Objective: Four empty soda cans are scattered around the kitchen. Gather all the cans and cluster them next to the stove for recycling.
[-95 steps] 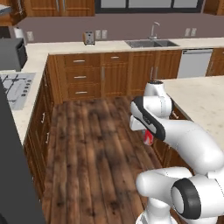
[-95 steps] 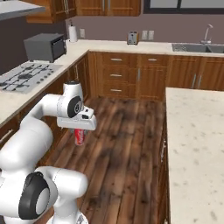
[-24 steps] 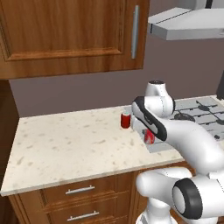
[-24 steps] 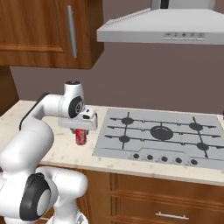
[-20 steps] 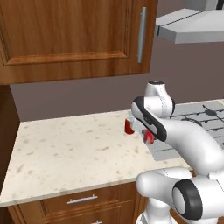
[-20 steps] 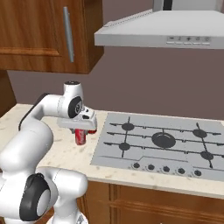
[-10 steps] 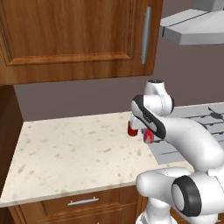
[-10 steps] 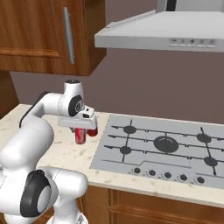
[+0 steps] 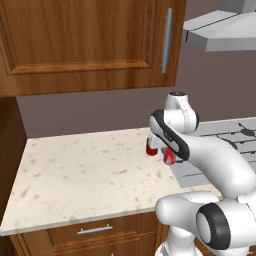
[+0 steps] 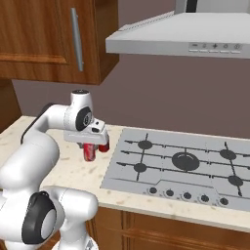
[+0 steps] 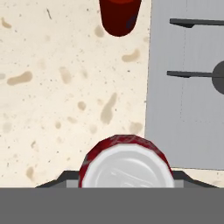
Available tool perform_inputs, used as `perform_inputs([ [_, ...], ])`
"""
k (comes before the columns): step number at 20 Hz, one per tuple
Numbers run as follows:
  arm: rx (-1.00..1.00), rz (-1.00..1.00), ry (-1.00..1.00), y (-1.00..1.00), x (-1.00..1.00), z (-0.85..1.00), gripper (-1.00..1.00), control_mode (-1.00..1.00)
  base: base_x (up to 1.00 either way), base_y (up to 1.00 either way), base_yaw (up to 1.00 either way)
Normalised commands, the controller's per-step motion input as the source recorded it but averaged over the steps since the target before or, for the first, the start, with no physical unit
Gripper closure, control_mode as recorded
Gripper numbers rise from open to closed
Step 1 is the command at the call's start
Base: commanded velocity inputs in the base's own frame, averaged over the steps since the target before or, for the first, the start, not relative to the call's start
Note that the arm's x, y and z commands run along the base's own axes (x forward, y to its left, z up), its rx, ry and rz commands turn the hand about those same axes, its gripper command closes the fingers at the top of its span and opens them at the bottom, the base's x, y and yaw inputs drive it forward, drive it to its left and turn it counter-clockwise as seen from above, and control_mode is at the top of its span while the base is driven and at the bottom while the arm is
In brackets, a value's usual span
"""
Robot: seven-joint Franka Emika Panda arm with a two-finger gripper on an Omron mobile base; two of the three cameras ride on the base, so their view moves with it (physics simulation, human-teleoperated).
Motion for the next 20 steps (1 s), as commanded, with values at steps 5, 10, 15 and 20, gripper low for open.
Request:
perform_inputs([
  [5, 0.00, 0.00, -0.11, 0.00, 0.13, -0.19, 1.00, -1.00, 0.00, 0.00, 0.00],
  [10, 0.00, 0.00, -0.22, 0.00, 0.02, -0.37, 1.00, -1.00, 0.00, 0.00, 0.00],
  [15, 0.00, 0.00, -0.09, 0.00, 0.05, -0.18, 1.00, -1.00, 0.00, 0.00, 0.00],
  [20, 0.00, 0.00, 0.01, 0.00, 0.04, 0.00, 1.00, -1.00, 0.00, 0.00, 0.00],
])
